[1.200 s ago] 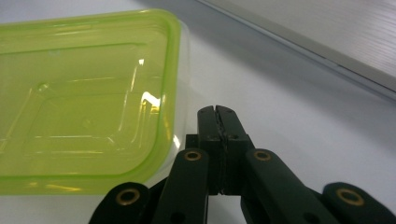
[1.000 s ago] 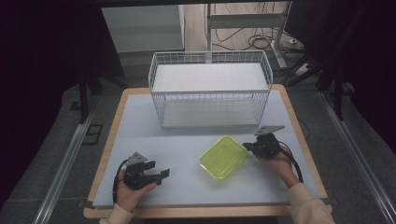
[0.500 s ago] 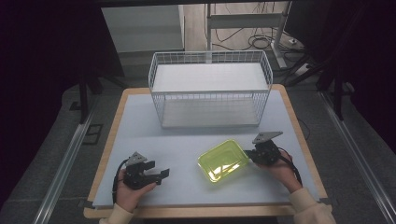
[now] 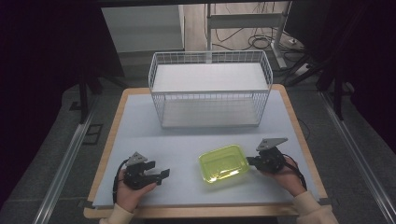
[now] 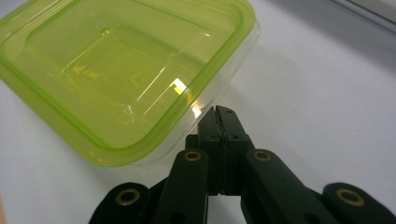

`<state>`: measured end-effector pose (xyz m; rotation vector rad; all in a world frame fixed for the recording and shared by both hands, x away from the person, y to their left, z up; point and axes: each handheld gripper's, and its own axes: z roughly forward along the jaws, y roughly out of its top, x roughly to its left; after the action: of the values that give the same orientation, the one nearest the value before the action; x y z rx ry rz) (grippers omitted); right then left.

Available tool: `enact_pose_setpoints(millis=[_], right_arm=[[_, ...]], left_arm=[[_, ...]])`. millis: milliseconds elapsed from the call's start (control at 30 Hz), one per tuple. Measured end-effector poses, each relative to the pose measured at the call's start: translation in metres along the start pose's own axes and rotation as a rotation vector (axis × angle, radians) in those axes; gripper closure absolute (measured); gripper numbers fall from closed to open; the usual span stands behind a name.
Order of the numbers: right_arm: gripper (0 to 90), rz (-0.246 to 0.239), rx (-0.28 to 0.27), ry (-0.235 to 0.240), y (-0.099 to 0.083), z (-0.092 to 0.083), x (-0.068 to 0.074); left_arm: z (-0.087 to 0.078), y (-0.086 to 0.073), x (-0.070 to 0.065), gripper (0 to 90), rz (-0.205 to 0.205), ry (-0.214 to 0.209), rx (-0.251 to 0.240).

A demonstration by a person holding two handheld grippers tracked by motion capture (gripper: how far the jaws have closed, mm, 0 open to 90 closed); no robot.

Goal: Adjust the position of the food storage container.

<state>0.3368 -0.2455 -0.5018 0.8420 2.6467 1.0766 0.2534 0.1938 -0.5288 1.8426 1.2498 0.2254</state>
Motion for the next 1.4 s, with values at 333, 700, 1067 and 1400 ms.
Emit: enact_pose_setpoints(millis=[333,700,1067,1400], right_arm=[[90.0,-0.032,0.018,0.034,-0.007,-0.002,0.014],[89.9,-0.045,0.034,0.061,-0.008,0.004,0.023],[89.9,-0.067,0.04,0.064,0.002,0.02,0.039],[89.7,-0.066,0.036,0.062,0.005,0.027,0.042]], left_arm=[[-0.001,0.0,0.0,23.9,0.001,-0.001,-0.001],[-0.001,0.0,0.0,23.9,0.001,-0.002,-0.005],[-0.001,0.0,0.0,23.9,0.0,-0.002,-0.005],[-0.001,0.0,0.0,23.9,-0.001,-0.003,-0.006]])
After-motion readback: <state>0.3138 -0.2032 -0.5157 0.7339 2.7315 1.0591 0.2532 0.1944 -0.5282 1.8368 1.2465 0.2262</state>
